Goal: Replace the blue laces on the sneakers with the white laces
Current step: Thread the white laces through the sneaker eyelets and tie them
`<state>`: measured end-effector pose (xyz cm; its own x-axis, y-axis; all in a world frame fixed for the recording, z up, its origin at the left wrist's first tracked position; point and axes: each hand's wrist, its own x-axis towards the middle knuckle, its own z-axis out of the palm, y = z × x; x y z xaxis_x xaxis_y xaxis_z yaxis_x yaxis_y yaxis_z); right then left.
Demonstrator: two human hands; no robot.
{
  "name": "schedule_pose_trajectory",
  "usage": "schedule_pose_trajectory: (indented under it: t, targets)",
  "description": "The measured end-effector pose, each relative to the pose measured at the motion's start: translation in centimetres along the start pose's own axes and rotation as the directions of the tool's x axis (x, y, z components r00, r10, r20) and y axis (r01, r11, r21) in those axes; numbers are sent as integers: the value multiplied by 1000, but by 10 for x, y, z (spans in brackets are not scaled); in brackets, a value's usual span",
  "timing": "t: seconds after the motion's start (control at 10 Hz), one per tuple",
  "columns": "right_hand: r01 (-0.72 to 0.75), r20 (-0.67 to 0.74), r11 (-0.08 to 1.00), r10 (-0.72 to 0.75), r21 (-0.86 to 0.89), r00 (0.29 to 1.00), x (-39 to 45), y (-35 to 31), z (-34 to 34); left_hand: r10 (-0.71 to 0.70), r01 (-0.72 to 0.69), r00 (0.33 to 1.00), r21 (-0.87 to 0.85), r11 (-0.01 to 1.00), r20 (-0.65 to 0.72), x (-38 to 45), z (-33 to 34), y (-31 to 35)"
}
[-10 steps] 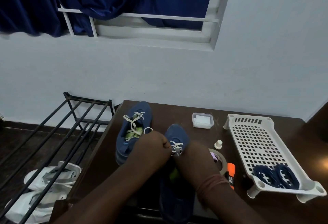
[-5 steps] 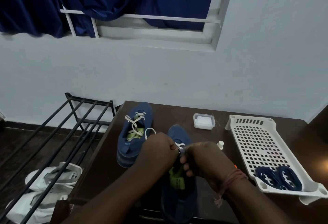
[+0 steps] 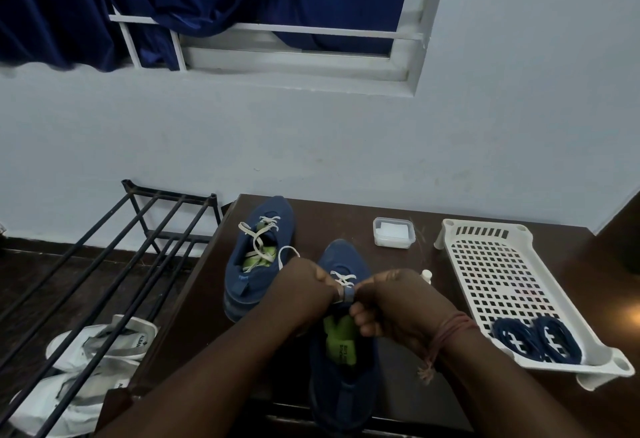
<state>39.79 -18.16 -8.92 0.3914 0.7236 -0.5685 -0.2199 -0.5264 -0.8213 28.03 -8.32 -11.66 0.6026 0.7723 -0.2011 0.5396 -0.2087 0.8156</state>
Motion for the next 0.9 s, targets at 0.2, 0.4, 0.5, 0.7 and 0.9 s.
schedule_pose_trajectory:
  t: [0.2,0.4,0.5,0.7,0.9]
  targets:
    - [174,-231,979,-147,104,962,13,-3,-5,-43,43,997,-8,999,-59,-1,-10,10]
    - [247,-155,726,-192,642,969,3,-22,-40,-43,47,990,34,998,-132,4,-20,5]
    - [295,-115,909,-340,-293,933,4,-15,-45,-68,73,993,43,996,-96,4,-17,4]
    - [155,29,751,-179,-642,984,0,-6,-42,-123,124,992,74,989,-28,5,-17,3]
    - [274,-538,879,-459,-391,707,6,-18,-89,-141,132,987,99,986,80,3,-18,0]
